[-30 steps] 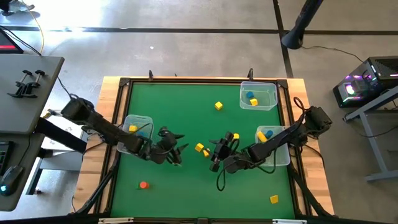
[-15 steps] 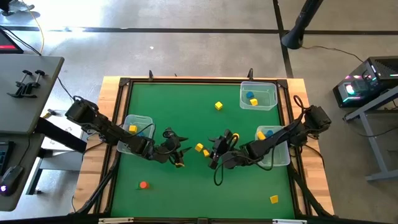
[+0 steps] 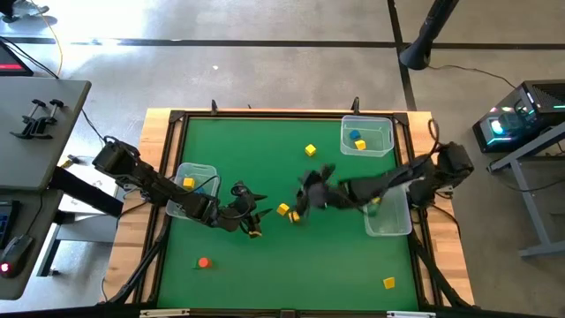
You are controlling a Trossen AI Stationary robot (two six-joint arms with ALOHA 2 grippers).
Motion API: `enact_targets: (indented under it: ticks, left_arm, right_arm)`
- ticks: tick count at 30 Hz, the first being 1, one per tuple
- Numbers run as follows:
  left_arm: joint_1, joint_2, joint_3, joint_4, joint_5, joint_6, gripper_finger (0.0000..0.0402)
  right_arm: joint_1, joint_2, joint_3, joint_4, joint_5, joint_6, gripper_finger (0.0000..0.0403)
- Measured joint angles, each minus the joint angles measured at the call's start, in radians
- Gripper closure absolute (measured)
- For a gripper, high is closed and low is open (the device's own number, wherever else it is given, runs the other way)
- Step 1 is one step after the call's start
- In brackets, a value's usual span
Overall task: Sort blocks by size
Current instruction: Put the yellow square block into the left transparent bin
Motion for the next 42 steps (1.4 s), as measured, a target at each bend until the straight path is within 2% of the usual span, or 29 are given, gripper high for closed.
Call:
enact_targets:
  ticks: [5,14,18,25,28,35,42]
  left_arm:
    - [0.003,-0.001,0.000,-0.001,-0.002,0.010,0.0206]
    - [0.006,-0.001,0.000,-0.005,-0.003,0.010,0.0206]
    - [0.006,-0.001,0.000,-0.005,-0.002,0.010,0.0206]
    - [0.008,-0.001,0.000,-0.008,-0.002,0.009,0.0206]
    - [0.008,-0.001,0.000,-0.008,-0.002,0.002,0.0206]
    - [0.009,-0.001,0.000,-0.009,-0.002,0.002,0.0206]
    - [0.009,-0.001,0.000,-0.009,0.000,0.002,0.0206]
  right_arm:
    - [-0.178,-0.009,-0.001,-0.154,-0.079,0.010,0.0221]
    - [-0.396,0.055,-0.003,-0.168,-0.332,-0.133,0.0212]
    - [-0.438,0.089,-0.002,-0.128,-0.285,-0.235,0.0187]
    - [-0.487,0.169,-0.002,-0.072,-0.240,-0.209,0.0167]
    - [-0.499,0.200,0.003,-0.064,-0.211,-0.181,0.0167]
    - [-0.497,0.239,0.000,-0.071,-0.258,-0.170,0.0168]
    - [-0.496,0.242,0.000,-0.059,-0.256,-0.178,0.0201]
